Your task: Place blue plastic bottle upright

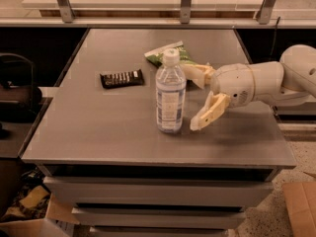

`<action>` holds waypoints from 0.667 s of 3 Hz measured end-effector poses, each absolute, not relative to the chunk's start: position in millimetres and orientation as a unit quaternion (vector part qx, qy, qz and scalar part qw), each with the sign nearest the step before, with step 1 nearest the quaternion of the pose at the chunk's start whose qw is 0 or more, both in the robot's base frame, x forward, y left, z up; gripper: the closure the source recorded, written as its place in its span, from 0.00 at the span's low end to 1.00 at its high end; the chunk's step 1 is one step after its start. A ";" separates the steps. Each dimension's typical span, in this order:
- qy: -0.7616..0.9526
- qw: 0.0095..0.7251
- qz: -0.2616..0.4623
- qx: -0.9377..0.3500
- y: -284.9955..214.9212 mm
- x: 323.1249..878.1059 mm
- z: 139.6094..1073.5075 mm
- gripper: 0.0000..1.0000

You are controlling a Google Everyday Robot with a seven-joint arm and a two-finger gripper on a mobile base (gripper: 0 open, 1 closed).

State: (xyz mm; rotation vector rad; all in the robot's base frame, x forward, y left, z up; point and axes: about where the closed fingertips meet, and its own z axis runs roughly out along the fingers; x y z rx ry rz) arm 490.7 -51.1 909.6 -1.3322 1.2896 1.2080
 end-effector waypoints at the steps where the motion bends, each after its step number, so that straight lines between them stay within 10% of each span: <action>1: 0.520 0.445 0.489 -0.541 -59.2 494.6 905.4 0.00; 2: 0.517 0.440 0.493 -0.544 -64.4 496.1 905.3 0.00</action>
Offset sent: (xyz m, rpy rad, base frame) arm 0.0076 -0.0248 -0.0055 -0.0040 0.0085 0.0323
